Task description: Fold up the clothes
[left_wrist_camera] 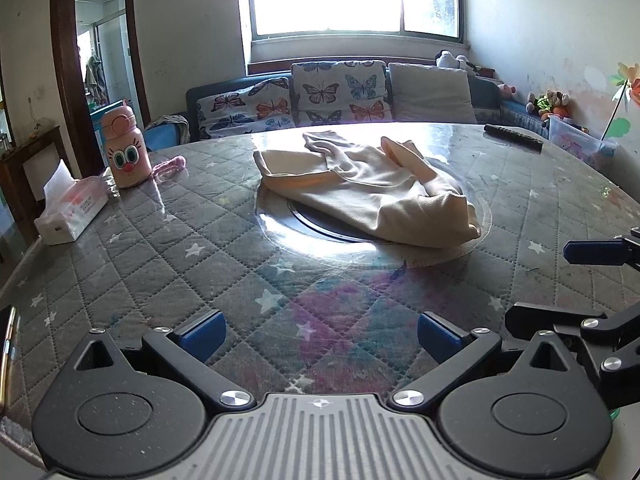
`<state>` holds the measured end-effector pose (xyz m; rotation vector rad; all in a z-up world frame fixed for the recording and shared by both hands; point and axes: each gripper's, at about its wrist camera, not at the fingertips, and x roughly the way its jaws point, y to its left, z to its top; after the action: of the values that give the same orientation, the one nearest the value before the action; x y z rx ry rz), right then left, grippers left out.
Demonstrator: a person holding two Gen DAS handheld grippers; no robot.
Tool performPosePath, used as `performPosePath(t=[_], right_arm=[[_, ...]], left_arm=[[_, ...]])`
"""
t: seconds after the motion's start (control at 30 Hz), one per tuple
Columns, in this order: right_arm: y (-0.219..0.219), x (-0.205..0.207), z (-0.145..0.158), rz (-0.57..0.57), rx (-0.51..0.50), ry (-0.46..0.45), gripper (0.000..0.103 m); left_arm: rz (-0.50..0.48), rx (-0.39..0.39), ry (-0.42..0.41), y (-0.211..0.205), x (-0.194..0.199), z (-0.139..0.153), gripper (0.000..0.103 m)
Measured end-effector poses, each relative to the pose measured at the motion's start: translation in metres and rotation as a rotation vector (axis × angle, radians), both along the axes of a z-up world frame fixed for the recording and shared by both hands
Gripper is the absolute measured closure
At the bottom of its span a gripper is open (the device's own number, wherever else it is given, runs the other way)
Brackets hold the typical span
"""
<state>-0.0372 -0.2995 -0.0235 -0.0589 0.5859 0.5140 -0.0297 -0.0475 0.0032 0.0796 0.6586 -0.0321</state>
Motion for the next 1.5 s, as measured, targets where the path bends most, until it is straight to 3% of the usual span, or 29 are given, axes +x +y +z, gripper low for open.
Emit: performPosePath(t=[0.47,0.53,0.73,0.9,1.0,1.1,1.5], right_arm=[[-0.002,0.047,-0.006,-0.026,0.010,0.057,0.001],[-0.002,0.056,-0.005,-0.027,0.012,0.062,0.001],[0.000,0.088,0.003,-0.022,0.018,0.069,0.012],[0.009,0.118,0.009,0.008,0.030,0.078,0.022],[0.017,0.142,0.008,0.029,0.030,0.095,0.034],[0.023,0.170,0.002,0.029,0.042,0.145,0.042],[0.029,0.232,-0.037,-0.065,-0.027,0.246,0.056]], left_arm=[[-0.017,0.002,0.017,0.001,0.047,0.000,0.001],[-0.021,-0.001,0.019,0.002,0.055,0.001,0.006],[-0.023,-0.006,0.026,0.006,0.083,0.004,0.019],[-0.022,0.001,0.014,0.012,0.104,0.010,0.021],[-0.015,0.003,0.012,0.017,0.114,0.012,0.025],[-0.007,0.003,0.014,0.023,0.122,0.013,0.027],[0.019,0.000,0.055,0.040,0.144,0.001,0.029]])
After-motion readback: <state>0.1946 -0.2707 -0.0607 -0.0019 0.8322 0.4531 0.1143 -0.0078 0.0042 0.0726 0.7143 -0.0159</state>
